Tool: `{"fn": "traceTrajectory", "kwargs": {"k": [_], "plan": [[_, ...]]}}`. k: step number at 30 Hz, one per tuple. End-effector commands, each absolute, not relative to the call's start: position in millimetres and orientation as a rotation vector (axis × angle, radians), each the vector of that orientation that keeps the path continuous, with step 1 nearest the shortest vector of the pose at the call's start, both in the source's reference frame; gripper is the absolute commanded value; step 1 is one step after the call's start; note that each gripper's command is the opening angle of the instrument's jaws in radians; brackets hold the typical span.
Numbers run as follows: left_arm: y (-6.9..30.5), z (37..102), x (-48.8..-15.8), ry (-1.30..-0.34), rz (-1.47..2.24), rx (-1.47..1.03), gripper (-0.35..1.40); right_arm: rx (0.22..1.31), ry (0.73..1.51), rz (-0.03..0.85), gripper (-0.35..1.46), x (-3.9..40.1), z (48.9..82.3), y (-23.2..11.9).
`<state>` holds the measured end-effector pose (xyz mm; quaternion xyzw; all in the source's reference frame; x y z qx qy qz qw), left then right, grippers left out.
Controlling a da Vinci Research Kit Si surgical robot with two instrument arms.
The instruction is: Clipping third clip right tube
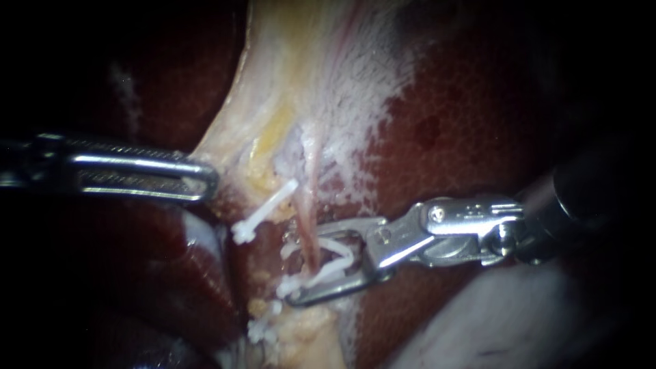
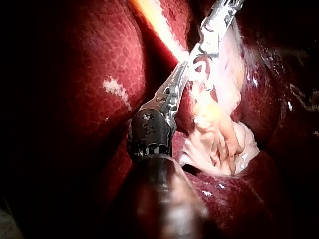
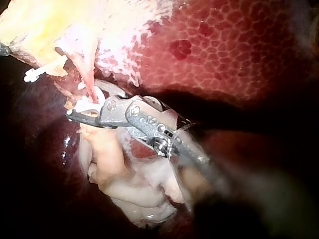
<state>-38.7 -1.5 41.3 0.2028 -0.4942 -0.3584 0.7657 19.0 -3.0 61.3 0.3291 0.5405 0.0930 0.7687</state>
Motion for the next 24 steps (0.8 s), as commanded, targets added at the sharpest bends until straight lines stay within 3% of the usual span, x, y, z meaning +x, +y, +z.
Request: {"fn": "traceTrajectory", "kwargs": {"k": [1,10,13,18,24], "plan": [[-1.5,41.3,-38.7,-1.073,-0.779,0.440,-0.35,0.712,1.172,0.205,0.42,19.0,61.3,-3.0],[-1.6,41.4,-38.8,-1.073,-0.779,0.439,-0.35,0.693,1.169,0.230,0.29,19.2,61.2,-2.5],[-1.6,41.5,-38.8,-1.073,-0.779,0.439,-0.35,0.666,1.168,0.248,0.11,18.9,61.2,-2.5],[-1.6,41.5,-38.8,-1.073,-0.778,0.439,-0.35,0.670,1.157,0.291,-0.35,18.0,61.1,-2.7],[-1.6,41.5,-38.8,-1.073,-0.778,0.439,-0.35,0.676,1.154,0.299,-0.35,17.8,61.3,-2.9]]}}
